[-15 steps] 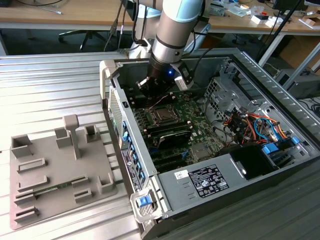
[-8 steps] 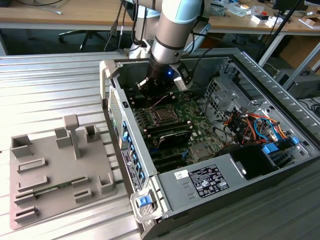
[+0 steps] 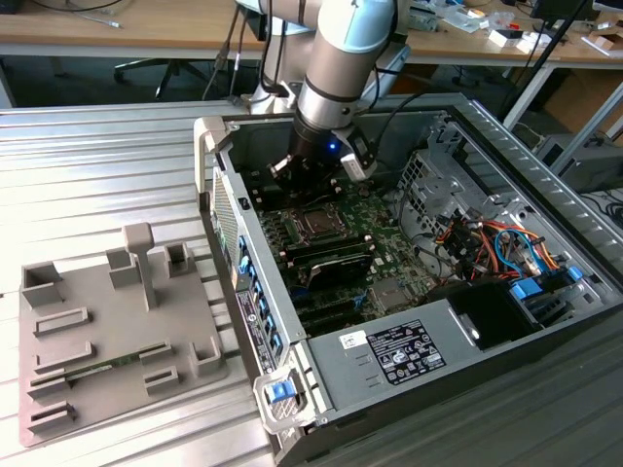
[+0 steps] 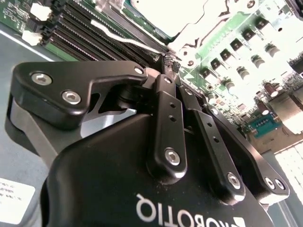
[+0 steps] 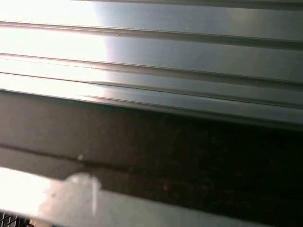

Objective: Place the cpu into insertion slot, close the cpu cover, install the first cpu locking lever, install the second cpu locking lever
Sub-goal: 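Install the first cpu locking lever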

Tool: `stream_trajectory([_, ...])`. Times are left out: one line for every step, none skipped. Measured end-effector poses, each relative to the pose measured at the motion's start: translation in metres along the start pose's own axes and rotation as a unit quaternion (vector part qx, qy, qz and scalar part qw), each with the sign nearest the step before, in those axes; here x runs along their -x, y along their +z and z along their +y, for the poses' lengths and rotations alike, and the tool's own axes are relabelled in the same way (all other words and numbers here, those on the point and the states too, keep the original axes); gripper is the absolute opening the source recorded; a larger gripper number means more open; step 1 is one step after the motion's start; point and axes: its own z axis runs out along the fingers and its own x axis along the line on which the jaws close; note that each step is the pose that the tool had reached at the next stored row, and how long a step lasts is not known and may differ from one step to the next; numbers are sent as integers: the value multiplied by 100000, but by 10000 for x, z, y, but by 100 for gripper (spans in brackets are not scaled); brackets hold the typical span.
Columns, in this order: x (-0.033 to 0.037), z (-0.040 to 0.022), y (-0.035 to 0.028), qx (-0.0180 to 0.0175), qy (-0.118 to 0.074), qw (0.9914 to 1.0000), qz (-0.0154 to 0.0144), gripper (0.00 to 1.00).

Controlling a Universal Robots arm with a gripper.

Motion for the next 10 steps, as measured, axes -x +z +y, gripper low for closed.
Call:
stream_trajectory([19, -3, 12, -61, 4, 100000, 11, 11])
stream_trajectory([26, -4, 17, -79, 2, 100000, 15, 11])
stream_trajectory([33, -5, 22, -89, 5, 100000, 14, 11])
stream_trajectory([40, -7, 26, -103, 8, 100000, 17, 11])
stream_trajectory([47, -8, 29, -112, 5, 100000, 22, 11])
stream_trajectory([56, -9, 33, -121, 2, 100000, 26, 11])
stream_trajectory([64, -10, 35, -119, -1, 100000, 21, 11])
stream_trajectory([74, -12, 36, -114, -1, 100000, 14, 11])
stream_trajectory([82, -13, 36, -116, 1, 100000, 16, 11])
stream_trajectory([91, -14, 36, -118, -3, 100000, 16, 11])
